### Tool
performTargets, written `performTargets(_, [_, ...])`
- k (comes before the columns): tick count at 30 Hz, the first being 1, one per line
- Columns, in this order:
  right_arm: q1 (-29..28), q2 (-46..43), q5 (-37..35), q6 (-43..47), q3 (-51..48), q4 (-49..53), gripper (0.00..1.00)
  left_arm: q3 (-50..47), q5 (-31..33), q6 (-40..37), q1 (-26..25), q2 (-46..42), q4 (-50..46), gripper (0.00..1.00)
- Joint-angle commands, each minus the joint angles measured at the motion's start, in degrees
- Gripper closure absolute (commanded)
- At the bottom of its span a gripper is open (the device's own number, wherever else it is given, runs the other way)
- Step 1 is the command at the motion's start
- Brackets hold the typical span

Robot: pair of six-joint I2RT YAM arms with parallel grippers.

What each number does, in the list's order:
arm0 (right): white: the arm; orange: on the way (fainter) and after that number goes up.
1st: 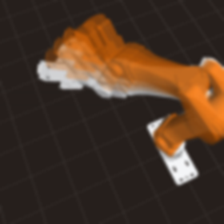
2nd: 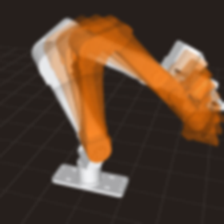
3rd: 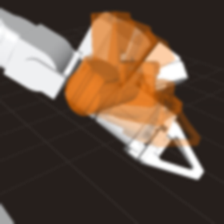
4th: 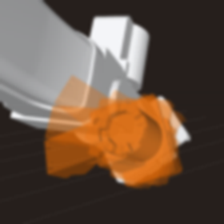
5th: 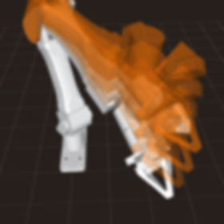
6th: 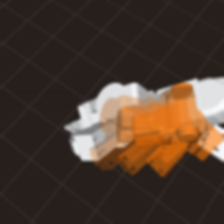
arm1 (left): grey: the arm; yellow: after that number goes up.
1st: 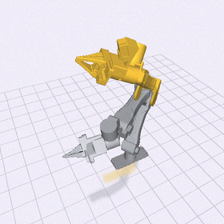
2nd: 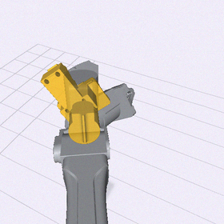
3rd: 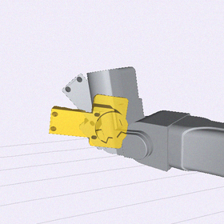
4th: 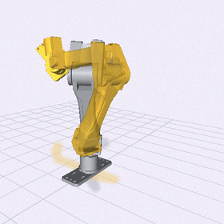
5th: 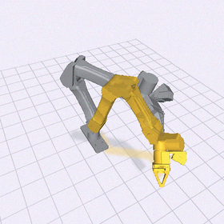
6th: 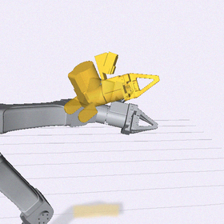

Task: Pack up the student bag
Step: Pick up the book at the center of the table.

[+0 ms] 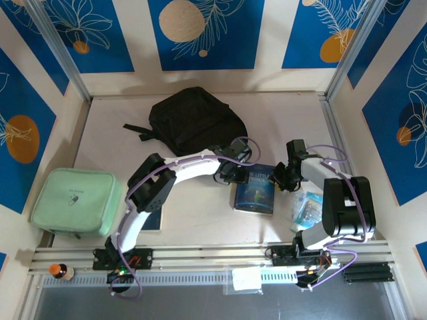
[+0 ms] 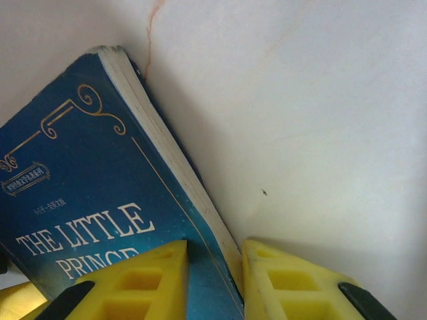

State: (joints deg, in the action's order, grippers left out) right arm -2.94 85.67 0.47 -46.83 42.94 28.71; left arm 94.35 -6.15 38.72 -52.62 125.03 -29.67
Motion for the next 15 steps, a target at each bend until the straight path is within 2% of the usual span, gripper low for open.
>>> performTargets(1, [-0.5, -0.7, 1.1, -1.3, -1.4, 1.3, 0.76, 1.8, -1.6, 0.0, 0.1, 1.4, -0.4, 0.61])
performTargets(11, [-1.5, -0.7, 1.5, -1.5, -2.1, 0.4, 0.77, 3.4, -4.1, 1.6, 0.2, 4.3, -0.1, 0.57])
performTargets(15, [-1.5, -0.8, 1.8, -1.5, -2.1, 0.3, 0.78, 3.8, -10.7, 0.9, 0.6, 3.9, 3.4, 0.57])
